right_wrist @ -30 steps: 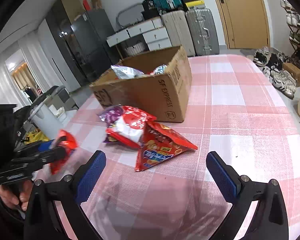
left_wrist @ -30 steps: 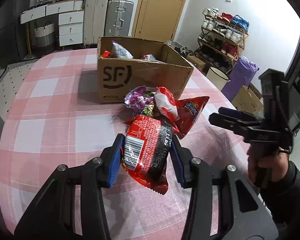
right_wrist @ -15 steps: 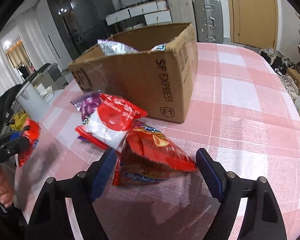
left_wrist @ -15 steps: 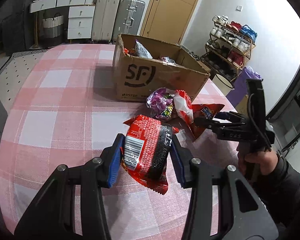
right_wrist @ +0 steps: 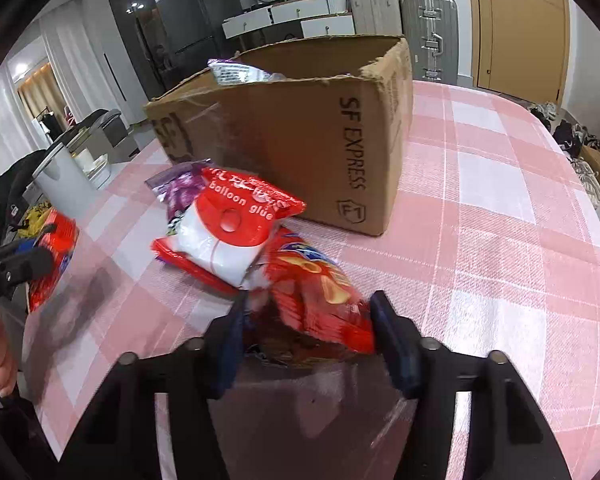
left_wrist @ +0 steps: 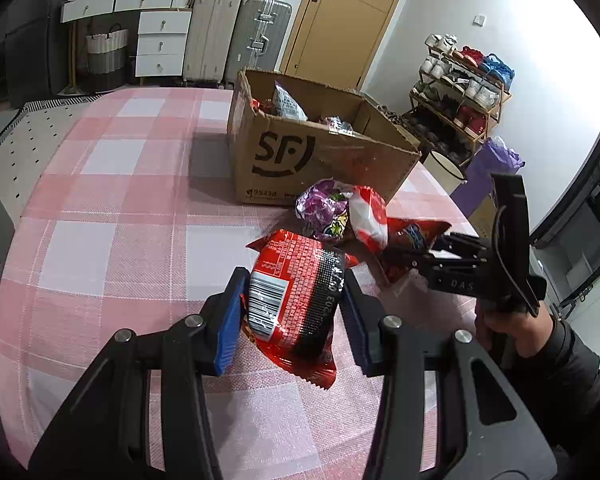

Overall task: Organize snacks
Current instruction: 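Grasp the red cracker bag with the right tool while the left tool holds its pack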

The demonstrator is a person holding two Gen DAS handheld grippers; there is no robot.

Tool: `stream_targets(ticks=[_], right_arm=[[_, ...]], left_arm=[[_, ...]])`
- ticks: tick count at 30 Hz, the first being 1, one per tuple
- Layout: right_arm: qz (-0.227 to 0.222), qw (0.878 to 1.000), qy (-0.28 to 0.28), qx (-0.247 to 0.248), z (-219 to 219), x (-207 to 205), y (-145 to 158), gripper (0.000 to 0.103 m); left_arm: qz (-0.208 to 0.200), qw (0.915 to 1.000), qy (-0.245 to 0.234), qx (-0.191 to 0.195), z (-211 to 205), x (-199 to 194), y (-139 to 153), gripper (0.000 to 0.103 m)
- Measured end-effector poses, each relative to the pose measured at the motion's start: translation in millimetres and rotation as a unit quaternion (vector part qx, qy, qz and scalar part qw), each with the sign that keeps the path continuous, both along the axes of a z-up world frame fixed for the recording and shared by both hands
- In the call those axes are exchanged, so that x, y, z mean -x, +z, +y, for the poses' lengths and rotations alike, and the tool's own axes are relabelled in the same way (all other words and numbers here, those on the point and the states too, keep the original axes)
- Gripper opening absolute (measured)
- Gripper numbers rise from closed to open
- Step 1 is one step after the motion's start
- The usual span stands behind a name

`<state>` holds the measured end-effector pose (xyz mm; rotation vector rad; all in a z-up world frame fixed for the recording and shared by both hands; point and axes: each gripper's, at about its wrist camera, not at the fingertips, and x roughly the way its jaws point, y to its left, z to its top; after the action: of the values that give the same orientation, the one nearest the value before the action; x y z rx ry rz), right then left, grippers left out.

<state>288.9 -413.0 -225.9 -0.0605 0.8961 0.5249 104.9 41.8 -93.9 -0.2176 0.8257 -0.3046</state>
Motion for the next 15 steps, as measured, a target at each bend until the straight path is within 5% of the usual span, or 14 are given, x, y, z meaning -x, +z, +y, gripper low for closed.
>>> stream_targets(ticks=[15], right_arm=[[-0.001, 0.998, -0.039, -0.058, -41, 46, 14, 0.055]], left_arm=[[-0.015, 0.9998, -0.009, -0.006, -12, 17, 17, 0.042]])
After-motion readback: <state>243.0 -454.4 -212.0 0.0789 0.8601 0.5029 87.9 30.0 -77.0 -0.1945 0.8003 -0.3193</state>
